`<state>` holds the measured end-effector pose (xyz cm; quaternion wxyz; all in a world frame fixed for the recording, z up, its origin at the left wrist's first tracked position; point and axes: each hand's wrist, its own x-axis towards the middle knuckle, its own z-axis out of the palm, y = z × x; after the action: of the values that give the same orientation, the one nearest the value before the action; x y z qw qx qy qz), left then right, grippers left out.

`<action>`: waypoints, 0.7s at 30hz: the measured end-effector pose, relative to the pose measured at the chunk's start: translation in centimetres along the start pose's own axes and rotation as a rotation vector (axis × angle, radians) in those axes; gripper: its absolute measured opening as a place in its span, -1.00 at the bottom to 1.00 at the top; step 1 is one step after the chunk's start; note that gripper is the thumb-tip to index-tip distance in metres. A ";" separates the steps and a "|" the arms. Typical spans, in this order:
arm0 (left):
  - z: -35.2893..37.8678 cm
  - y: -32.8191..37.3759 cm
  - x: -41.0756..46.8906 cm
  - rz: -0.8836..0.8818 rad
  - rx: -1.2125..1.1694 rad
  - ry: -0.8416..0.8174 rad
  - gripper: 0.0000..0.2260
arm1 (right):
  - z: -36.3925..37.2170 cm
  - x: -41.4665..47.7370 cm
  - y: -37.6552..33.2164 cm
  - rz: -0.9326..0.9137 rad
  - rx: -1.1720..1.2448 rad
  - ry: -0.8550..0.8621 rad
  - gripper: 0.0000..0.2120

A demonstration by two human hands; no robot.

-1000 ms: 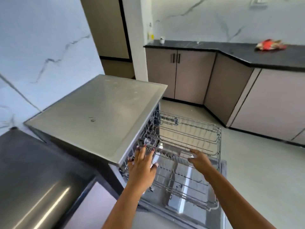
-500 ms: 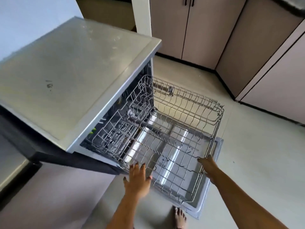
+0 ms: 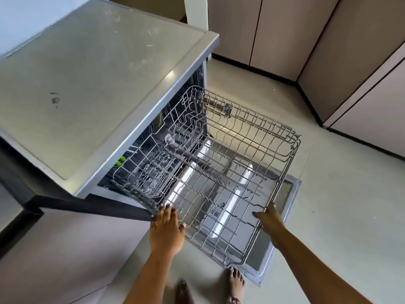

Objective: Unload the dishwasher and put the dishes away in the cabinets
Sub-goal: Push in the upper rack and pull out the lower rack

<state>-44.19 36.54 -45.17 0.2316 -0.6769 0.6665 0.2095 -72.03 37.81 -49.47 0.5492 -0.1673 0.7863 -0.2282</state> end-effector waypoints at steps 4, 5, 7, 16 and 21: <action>-0.2 0.0 0.0 0.004 -0.014 0.056 -0.44 | -0.1 0.6 -0.2 -0.033 -0.070 -0.005 -0.30; -0.1 0.1 0.0 0.002 -0.018 0.066 -0.44 | -0.2 0.7 -0.3 -0.041 -0.104 -0.008 -0.35; -0.4 -0.3 0.4 -0.016 -0.030 0.083 -0.44 | 0.0 0.9 -0.5 -0.061 -0.164 -0.026 -0.46; -1.5 0.6 2.1 -0.034 -0.083 0.117 -0.46 | 4.0 0.7 -4.9 -0.186 -0.219 -0.238 -0.34; 0.7 5.0 1.4 0.077 -0.228 0.041 -0.31 | 7.1 1.2 -8.5 -0.238 -0.312 -0.326 -0.31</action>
<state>-49.16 35.81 -46.73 0.1312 -0.6770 0.6684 0.2789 -65.64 28.79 -47.90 0.6056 -0.3761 0.6877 -0.1372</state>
